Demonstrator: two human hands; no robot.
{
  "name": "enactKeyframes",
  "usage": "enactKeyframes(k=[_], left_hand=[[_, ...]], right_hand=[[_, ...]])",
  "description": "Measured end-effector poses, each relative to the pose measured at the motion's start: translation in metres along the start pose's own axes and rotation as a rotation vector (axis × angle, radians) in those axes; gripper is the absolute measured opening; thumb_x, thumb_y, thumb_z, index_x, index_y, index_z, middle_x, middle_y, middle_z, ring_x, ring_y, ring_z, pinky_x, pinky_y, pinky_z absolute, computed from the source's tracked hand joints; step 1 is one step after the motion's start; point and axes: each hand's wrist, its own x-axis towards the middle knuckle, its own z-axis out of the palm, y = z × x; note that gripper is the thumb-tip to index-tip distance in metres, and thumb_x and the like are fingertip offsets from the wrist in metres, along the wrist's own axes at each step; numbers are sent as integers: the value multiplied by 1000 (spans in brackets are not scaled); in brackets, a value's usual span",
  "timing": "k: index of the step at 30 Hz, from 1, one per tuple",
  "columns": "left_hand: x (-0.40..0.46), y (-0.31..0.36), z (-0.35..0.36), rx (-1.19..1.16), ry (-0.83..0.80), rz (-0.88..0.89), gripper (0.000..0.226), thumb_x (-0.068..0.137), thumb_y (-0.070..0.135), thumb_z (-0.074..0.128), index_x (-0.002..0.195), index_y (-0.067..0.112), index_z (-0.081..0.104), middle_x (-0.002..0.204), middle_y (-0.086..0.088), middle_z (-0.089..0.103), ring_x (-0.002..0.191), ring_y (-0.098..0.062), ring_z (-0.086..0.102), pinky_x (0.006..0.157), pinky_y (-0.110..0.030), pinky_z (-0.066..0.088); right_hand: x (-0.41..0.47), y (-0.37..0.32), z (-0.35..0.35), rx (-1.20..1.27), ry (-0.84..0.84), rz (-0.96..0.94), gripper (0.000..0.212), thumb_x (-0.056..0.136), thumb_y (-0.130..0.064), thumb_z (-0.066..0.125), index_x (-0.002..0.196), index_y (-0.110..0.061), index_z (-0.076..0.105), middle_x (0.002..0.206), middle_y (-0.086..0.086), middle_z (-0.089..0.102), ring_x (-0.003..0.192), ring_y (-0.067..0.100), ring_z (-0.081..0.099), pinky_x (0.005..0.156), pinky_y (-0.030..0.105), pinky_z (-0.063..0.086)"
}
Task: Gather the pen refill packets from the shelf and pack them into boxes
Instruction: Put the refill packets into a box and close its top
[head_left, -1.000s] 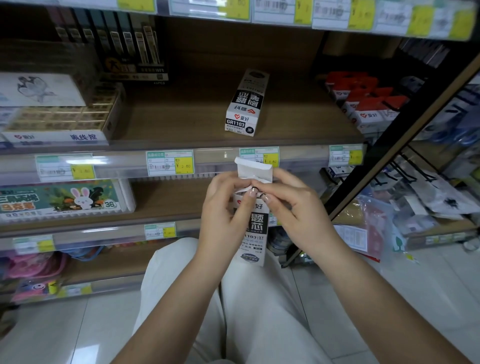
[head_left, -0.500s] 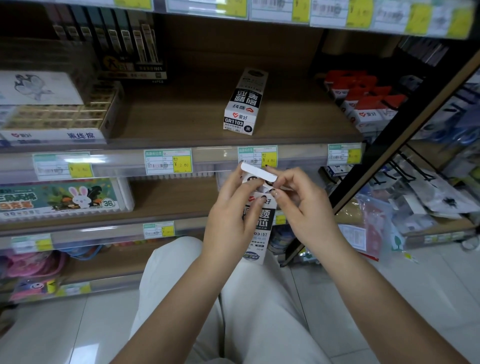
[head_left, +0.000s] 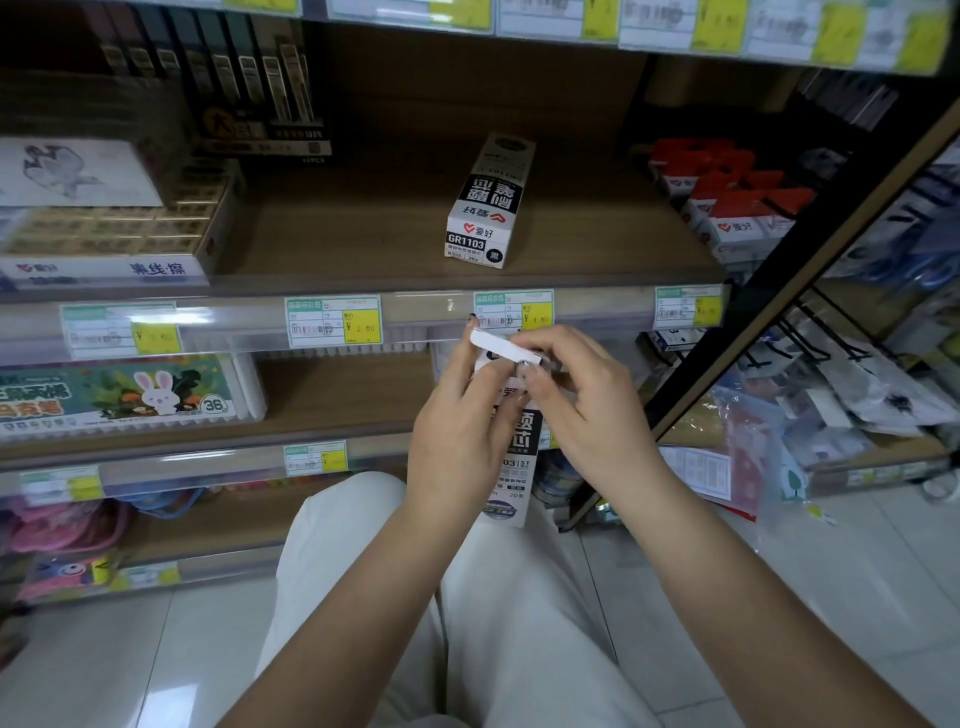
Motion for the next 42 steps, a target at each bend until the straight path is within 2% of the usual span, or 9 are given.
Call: enactKeyframes(k=[3, 5, 8, 13, 17, 21, 25, 35, 42], left_hand=[[-2, 0, 0, -109, 52, -55, 25, 90, 22, 51, 114, 17, 55, 137, -8, 47, 121, 10, 36, 93, -5, 32], [-3, 1, 2, -242, 111, -190, 29, 85, 21, 60, 113, 15, 63, 135, -6, 51, 124, 10, 39, 101, -12, 34], [-3, 11, 3, -417, 173, -362, 34, 77, 8, 68, 108, 22, 64, 127, -3, 59, 122, -9, 52, 100, -35, 46], [0, 15, 0, -699, 183, -561, 49, 74, -7, 74, 102, 24, 49, 105, 4, 65, 100, -8, 66, 86, -21, 50], [4, 11, -2, -656, 88, -520, 61, 76, -4, 74, 114, 33, 44, 114, 8, 60, 105, -3, 62, 86, -17, 48], [8, 7, -11, -577, -36, -423, 73, 78, -2, 72, 120, 46, 36, 114, 11, 56, 102, 2, 60, 83, -13, 47], [12, -1, -19, -454, -124, -397, 66, 80, 7, 73, 120, 46, 40, 123, 0, 57, 106, -2, 59, 85, -14, 49], [10, -11, -25, -355, -153, -309, 57, 82, 16, 71, 113, 53, 42, 119, 4, 60, 107, -8, 60, 86, -28, 53], [5, -15, -21, -203, -155, -226, 47, 87, 19, 66, 131, 20, 49, 121, 7, 56, 112, -12, 56, 83, -16, 50]], right_hand=[[7, 1, 6, 0, 32, 54, 16, 87, -12, 51, 95, -9, 64, 91, 0, 65, 83, 17, 59, 75, 38, 50], [8, 3, 9, 67, 30, 100, 16, 87, -13, 49, 94, -10, 63, 93, -1, 66, 88, 15, 62, 77, 36, 51], [8, 4, 10, 157, 12, 151, 16, 87, -13, 48, 93, -15, 63, 94, -6, 66, 92, 11, 62, 80, 25, 50], [7, 5, 7, 274, 22, 218, 21, 86, -16, 47, 86, -34, 58, 96, -18, 64, 93, 4, 62, 80, 22, 49], [7, 8, 3, 342, -7, 259, 24, 87, -14, 51, 86, -36, 59, 93, -25, 65, 91, -1, 62, 77, 26, 53], [9, 8, -4, 375, -58, 254, 29, 88, -1, 58, 85, -30, 60, 94, -16, 66, 91, 0, 63, 80, 18, 49], [13, 8, -7, 399, -130, 261, 28, 83, 1, 65, 83, -27, 61, 97, -10, 66, 91, 5, 63, 79, 20, 50], [17, 6, -2, 350, -151, 244, 20, 82, -8, 59, 80, -28, 58, 101, -11, 64, 97, 9, 62, 84, 23, 50], [19, 8, -11, 410, -220, 280, 29, 87, 5, 58, 84, -24, 61, 106, -9, 64, 96, 2, 61, 87, 20, 47]])
